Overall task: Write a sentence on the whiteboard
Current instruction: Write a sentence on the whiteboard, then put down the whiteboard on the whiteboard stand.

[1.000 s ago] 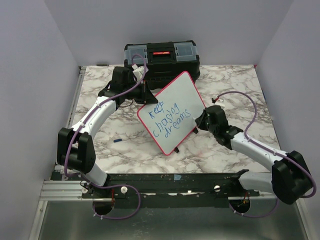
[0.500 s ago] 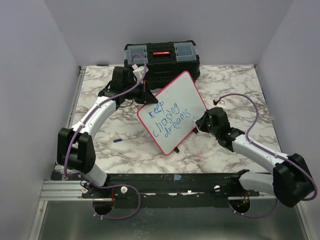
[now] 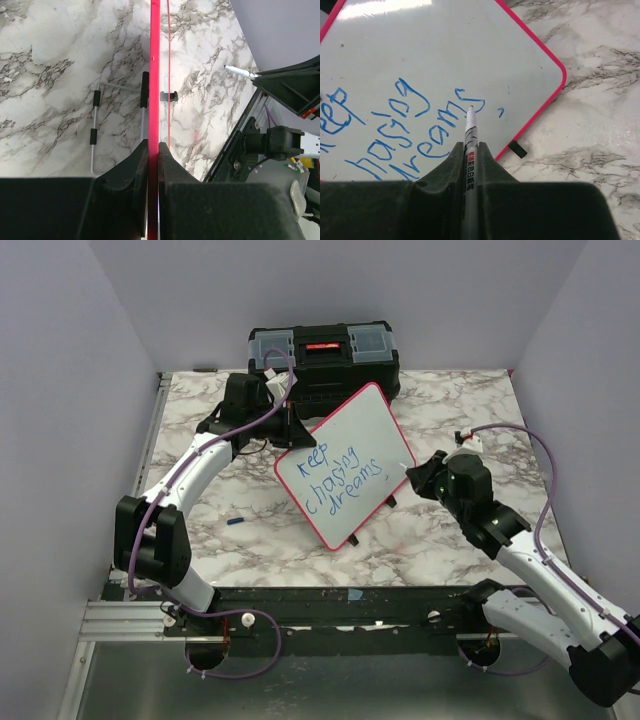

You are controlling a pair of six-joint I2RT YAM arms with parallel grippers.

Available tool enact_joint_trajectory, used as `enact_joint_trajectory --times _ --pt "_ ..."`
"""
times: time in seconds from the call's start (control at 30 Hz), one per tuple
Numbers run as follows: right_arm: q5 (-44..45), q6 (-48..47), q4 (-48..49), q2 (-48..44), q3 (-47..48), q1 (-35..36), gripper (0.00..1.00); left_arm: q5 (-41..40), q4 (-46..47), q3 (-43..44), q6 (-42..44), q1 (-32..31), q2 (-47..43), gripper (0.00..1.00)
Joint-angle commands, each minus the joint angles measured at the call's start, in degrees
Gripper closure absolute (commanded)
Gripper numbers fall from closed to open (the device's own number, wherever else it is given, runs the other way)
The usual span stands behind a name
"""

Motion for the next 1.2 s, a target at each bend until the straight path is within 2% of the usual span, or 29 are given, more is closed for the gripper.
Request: enact_joint_trajectory --times 0.0,0.53,1.17 --pt "2.54 -0.79 -3.84 -2.6 1.16 0.05 0.99 -0.27 -2.0 1.58 1.11 -1.23 -2.63 1.0" --pt "-1.31 -0.49 -1.75 -4.9 -0.4 0.07 0.99 -6.5 -8.97 2.12 1.63 -2.17 -3.57 1.0" --pt "-2.38 0.18 -1.29 -7.19 -3.09 0.08 0.99 -11.75 -6.65 -2.53 2.4 -2.17 -2.55 0.76"
